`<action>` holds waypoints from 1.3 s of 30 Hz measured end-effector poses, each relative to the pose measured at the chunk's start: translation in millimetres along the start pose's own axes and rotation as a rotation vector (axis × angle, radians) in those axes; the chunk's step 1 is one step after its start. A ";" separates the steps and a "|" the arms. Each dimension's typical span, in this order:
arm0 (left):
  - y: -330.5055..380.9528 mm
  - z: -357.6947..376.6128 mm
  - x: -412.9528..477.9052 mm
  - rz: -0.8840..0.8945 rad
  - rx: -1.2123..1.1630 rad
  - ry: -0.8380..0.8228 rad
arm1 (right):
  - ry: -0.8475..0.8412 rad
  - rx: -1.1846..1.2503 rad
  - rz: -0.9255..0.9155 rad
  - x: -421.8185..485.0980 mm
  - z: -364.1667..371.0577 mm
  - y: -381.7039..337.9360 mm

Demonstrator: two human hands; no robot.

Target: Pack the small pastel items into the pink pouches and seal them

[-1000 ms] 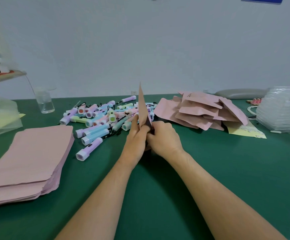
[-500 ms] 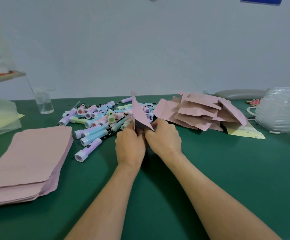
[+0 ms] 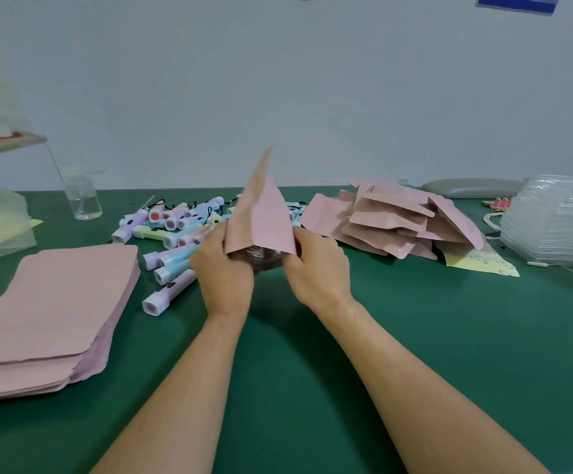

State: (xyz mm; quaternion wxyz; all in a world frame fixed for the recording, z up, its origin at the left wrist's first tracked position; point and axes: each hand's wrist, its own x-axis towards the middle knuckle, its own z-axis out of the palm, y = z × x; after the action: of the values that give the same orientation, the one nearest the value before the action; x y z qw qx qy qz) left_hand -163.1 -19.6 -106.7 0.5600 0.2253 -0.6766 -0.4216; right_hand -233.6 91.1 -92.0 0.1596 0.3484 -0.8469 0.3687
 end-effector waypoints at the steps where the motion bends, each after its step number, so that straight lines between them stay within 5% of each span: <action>1: 0.8 -1.1 1.7 -0.011 -0.065 0.062 | -0.062 0.092 -0.062 -1.5 -0.3 0.5; 5: -13.6 -13.1 23.0 -0.299 -0.170 0.229 | -0.364 0.041 -0.215 -5.1 5.3 17.7; 9: -29.3 -21.9 31.2 -0.484 -0.042 0.371 | -0.320 -0.277 -0.277 6.3 20.8 35.2; 13: -29.9 -17.2 31.4 -0.448 -0.021 0.303 | -0.184 -0.393 -0.217 24.1 35.1 25.4; 17: -31.8 -16.2 29.9 -0.406 0.018 0.194 | -0.317 -0.374 -0.119 31.6 42.0 27.1; 23: -29.8 -17.1 31.5 -0.459 -0.071 0.240 | 0.120 -0.358 -0.060 28.4 25.3 27.0; 28: -31.9 -17.5 30.0 -0.471 -0.099 0.178 | -0.175 -0.336 0.154 28.5 18.8 38.7; 31: -31.8 -20.2 29.6 -0.471 -0.127 0.178 | -0.202 -0.171 0.058 27.2 17.7 43.5; 34: -29.3 -20.7 28.1 -0.483 -0.146 0.185 | -0.410 0.078 -0.064 22.5 11.8 44.5; 39: -28.4 -20.6 27.9 -0.489 -0.152 0.176 | -0.522 0.084 -0.184 24.7 14.6 43.5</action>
State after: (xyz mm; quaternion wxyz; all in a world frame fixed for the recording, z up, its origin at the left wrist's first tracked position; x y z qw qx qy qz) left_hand -155.9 -63.3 -113.9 0.5135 0.3749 -0.5173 -0.5729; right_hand -282.0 89.8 -111.2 -0.0457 0.5133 -0.8082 0.2851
